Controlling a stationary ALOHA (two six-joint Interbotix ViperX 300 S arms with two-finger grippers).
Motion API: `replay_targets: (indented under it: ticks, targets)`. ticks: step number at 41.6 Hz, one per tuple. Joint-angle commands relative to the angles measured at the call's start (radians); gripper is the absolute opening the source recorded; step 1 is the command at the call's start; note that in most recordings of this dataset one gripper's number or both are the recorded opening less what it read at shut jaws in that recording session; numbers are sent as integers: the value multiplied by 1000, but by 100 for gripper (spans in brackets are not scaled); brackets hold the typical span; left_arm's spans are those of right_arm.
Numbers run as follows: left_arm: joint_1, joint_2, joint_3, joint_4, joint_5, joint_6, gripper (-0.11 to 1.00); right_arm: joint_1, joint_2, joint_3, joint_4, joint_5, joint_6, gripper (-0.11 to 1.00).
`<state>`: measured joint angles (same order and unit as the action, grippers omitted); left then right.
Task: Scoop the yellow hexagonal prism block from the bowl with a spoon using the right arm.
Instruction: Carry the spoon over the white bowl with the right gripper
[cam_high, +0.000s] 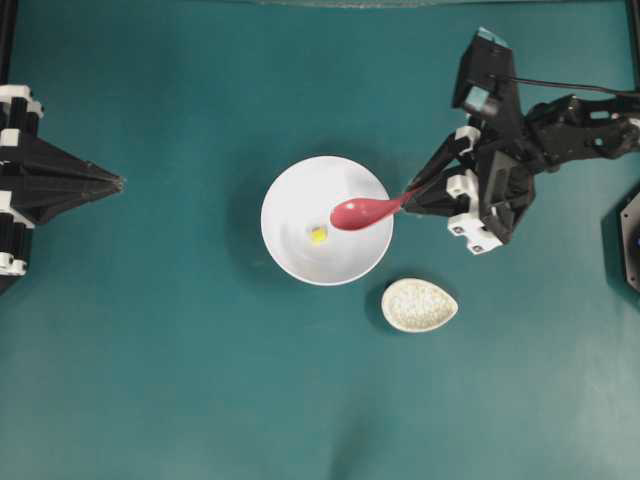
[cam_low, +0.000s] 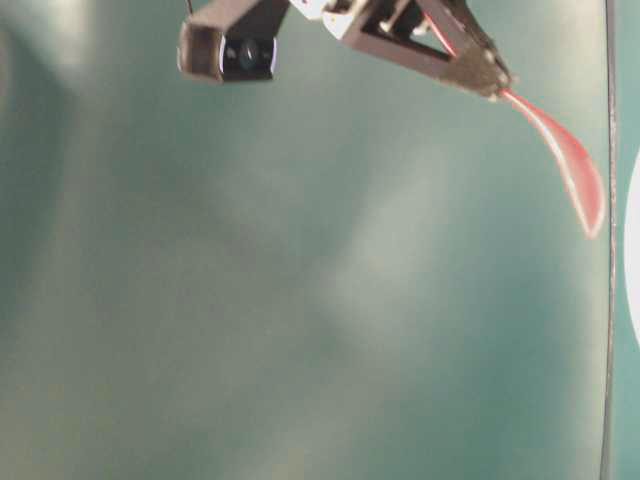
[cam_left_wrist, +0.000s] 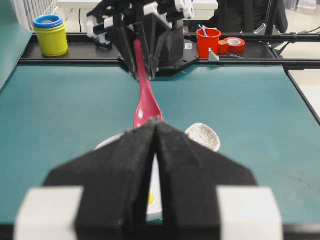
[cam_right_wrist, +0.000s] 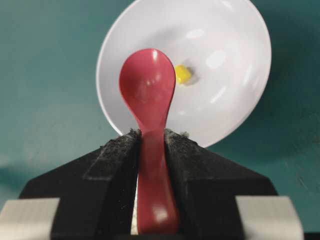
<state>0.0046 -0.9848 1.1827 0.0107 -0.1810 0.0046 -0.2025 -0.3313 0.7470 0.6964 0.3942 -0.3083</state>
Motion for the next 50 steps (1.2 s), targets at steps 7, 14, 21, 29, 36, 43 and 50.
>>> replay_targets:
  ticks: [7,14,21,29,36,43,50]
  targets:
    - [2,5,-23,3,-6,3,0,-2,41,-78,-135,74,137,22]
    - [2,5,-23,3,-5,3,0,9,72,-117,-261,127,256,22]
    - [2,5,-23,3,-6,3,0,35,104,-152,-354,175,344,22]
    - [2,5,-23,3,-6,3,0,55,143,-192,-393,245,391,22]
    - [2,5,-23,3,-5,3,0,64,176,-233,-419,295,416,22]
    - [2,5,-23,2,-6,3,0,72,212,-272,-454,364,446,22]
    - [2,5,-23,3,-6,3,0,84,241,-307,-502,402,485,22]
